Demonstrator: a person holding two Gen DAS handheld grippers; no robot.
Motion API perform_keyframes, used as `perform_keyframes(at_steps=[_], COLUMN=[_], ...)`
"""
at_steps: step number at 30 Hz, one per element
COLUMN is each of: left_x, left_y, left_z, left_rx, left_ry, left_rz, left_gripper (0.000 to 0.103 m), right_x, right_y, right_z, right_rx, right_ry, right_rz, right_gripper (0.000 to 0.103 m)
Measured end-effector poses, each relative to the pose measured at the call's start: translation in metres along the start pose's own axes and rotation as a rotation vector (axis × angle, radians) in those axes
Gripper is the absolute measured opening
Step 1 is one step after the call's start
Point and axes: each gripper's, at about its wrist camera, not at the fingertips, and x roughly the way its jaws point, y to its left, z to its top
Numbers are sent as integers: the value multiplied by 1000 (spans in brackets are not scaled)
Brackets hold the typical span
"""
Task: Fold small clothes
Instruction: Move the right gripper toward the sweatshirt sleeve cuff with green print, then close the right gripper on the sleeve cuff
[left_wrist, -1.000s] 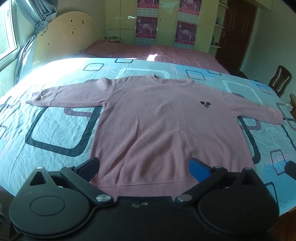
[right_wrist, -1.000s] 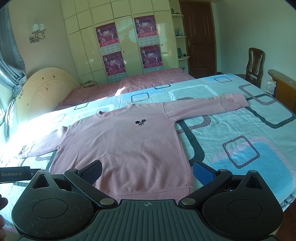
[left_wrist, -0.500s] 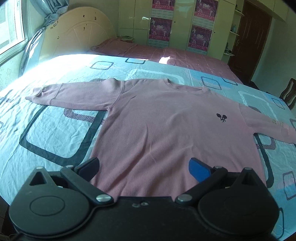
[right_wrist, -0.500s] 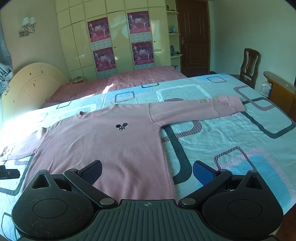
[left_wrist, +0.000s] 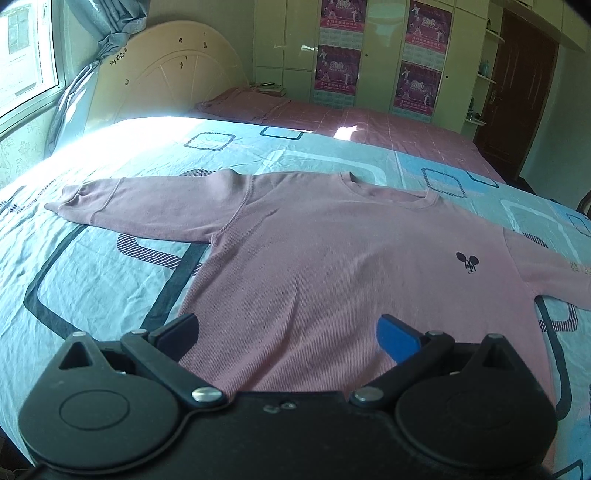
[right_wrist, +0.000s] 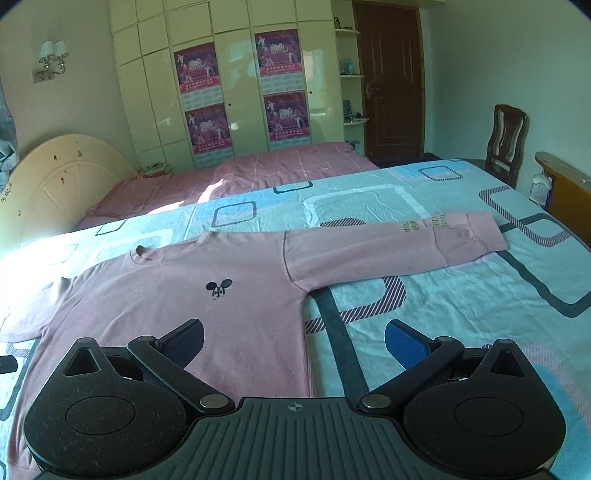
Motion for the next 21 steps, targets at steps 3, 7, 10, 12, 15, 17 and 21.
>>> perform_keyframes(at_steps=[3, 7, 10, 12, 15, 17, 21], left_x=[8, 25, 39, 46, 54, 59, 74], left_y=[-7, -14, -16, -20, -28, -31, -35], left_z=[4, 11, 14, 15, 15, 16, 19], left_rx=[9, 18, 0, 3, 27, 36, 39], left_ry=[-18, 3, 42, 52, 60, 73, 105], left_rz=[34, 27, 0, 9, 32, 36, 33], left_gripper=[103, 103, 102, 102, 101, 100, 99], right_x=[21, 48, 67, 79, 97, 108, 128], right_y=[-15, -39, -62, -80, -108, -127, -157], right_z=[5, 11, 18, 25, 34, 39, 48], right_rx=[-6, -2, 17, 37, 77, 106, 146], right_ry=[16, 17, 12, 16, 17, 22, 27], right_rz=[-29, -72, -103, -130, -162, -188, -229], right_gripper=[103, 103, 103, 102, 102, 102, 101])
